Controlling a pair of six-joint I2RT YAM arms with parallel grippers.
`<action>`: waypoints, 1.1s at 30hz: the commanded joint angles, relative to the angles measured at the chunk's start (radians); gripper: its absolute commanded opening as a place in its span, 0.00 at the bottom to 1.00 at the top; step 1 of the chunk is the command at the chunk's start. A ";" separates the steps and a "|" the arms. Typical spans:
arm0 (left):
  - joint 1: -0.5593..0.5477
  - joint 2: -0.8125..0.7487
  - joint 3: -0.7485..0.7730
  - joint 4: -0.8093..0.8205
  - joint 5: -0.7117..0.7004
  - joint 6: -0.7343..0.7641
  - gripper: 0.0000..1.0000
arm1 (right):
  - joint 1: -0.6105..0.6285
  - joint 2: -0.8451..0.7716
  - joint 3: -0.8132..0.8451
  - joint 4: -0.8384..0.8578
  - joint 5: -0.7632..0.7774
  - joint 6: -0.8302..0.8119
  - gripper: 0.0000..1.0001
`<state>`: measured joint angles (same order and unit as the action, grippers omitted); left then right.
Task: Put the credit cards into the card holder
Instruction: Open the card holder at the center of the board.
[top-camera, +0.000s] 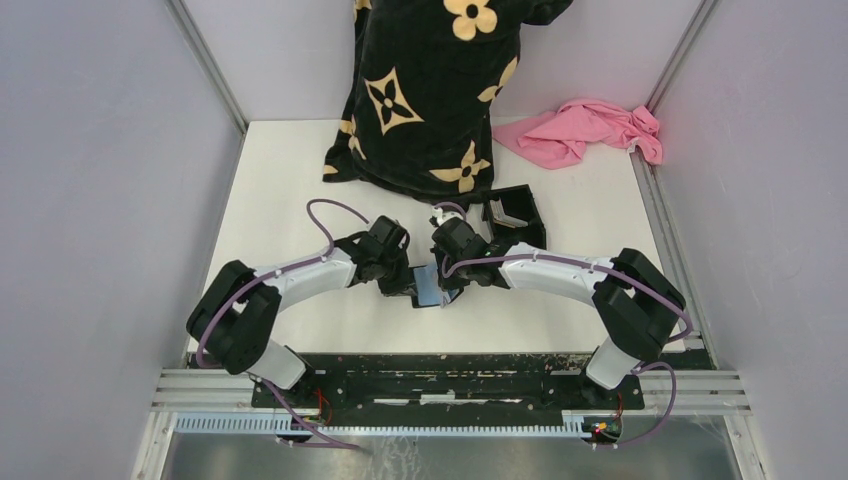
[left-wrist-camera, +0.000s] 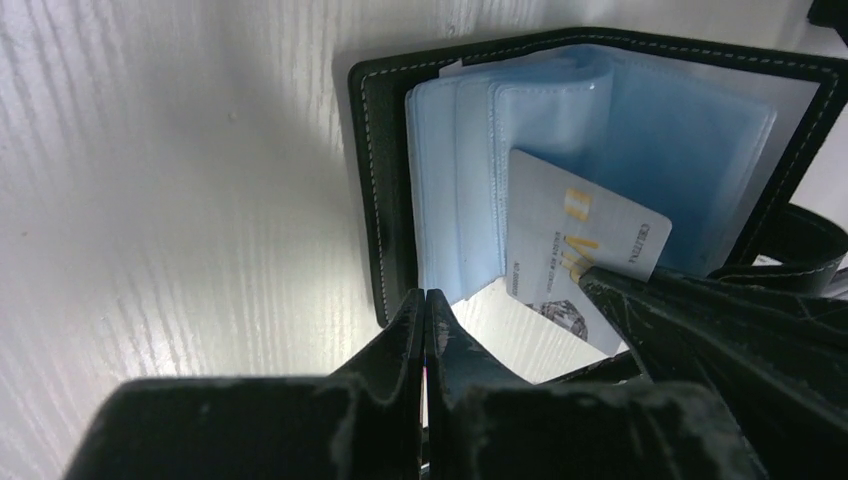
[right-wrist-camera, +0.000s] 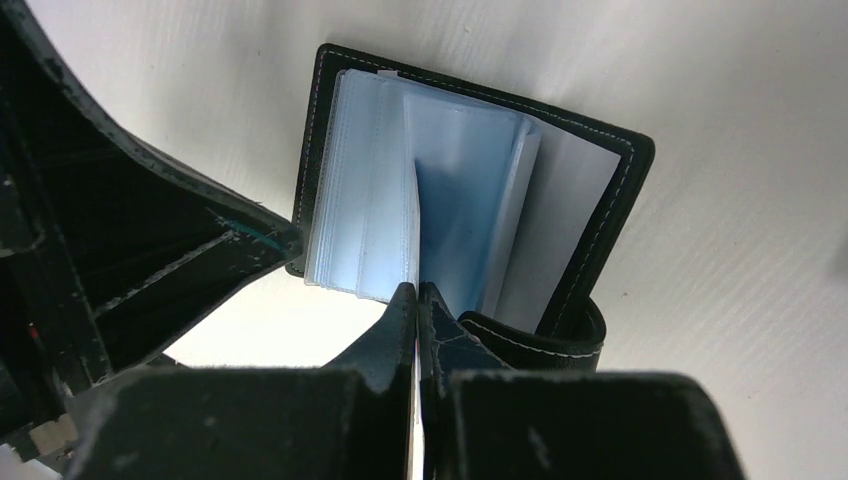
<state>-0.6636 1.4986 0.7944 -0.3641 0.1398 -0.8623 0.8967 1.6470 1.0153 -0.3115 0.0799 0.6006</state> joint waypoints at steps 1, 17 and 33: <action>-0.005 0.023 0.065 0.070 0.033 0.028 0.04 | 0.004 -0.002 0.039 -0.006 0.022 -0.014 0.01; -0.013 0.095 0.044 0.093 0.009 0.035 0.04 | 0.004 0.004 0.058 -0.015 0.021 -0.009 0.01; -0.023 0.153 0.041 0.017 -0.087 0.035 0.03 | 0.004 0.014 0.104 -0.093 0.123 -0.083 0.01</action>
<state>-0.6815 1.6119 0.8246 -0.3046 0.1249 -0.8623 0.8970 1.6524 1.0653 -0.3775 0.1200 0.5701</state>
